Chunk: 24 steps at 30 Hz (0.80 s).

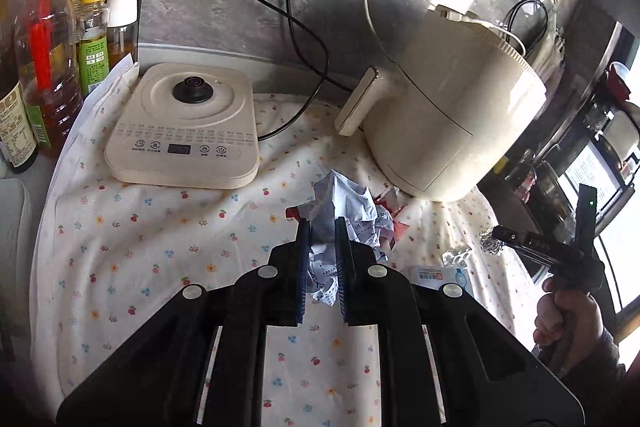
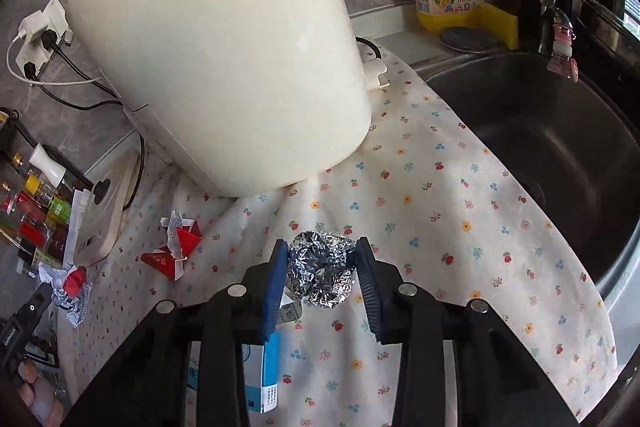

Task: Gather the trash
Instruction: 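Grasp the crumpled white tissue with the left gripper while the right grasps the foil ball, then carry the tissue and foil ball with both grippers over the bin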

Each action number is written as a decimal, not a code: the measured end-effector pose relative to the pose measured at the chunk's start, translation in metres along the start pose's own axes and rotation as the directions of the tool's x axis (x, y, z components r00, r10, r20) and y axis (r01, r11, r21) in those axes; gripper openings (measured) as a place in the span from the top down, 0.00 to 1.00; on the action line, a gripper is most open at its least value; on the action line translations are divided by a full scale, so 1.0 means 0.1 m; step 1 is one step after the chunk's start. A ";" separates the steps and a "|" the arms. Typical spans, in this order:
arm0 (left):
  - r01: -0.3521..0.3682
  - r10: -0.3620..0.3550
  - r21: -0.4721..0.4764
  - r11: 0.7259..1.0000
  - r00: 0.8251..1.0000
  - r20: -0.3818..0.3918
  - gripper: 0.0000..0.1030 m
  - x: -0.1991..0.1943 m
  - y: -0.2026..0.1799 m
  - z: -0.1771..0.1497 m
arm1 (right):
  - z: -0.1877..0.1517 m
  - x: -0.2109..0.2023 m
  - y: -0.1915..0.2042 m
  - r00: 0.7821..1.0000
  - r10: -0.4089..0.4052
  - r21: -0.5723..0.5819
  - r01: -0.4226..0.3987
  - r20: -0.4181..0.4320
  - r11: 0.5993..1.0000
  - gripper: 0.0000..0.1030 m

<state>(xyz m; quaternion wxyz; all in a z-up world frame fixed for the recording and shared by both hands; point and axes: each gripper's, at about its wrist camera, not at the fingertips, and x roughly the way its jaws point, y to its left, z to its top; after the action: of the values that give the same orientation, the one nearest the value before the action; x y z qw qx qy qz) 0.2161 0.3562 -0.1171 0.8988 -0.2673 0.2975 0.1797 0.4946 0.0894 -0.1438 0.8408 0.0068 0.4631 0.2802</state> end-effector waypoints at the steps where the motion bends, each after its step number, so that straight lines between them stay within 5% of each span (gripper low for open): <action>1: 0.006 -0.006 0.007 1.000 1.000 0.001 0.88 -0.01 -0.06 -0.02 | -0.04 -0.08 -0.05 1.000 0.003 0.005 -0.003 0.005 1.000 0.66; 16: 0.111 -0.113 0.101 0.989 0.994 0.008 0.88 -0.39 -1.35 -0.58 | -0.84 -1.50 -1.02 0.997 0.015 0.071 -0.020 0.069 0.997 0.66; 24: 0.206 -0.197 0.179 0.962 0.978 -0.064 0.88 -0.51 -2.21 -1.08 | -1.45 -2.28 -1.71 0.996 -0.016 0.141 0.003 0.091 0.990 0.66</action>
<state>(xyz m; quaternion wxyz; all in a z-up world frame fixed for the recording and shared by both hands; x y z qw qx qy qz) 0.2363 0.1097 -0.0757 0.9263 -0.2159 0.3043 0.0529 0.3664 -0.1999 -0.0961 0.8599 0.0766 0.4427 0.2421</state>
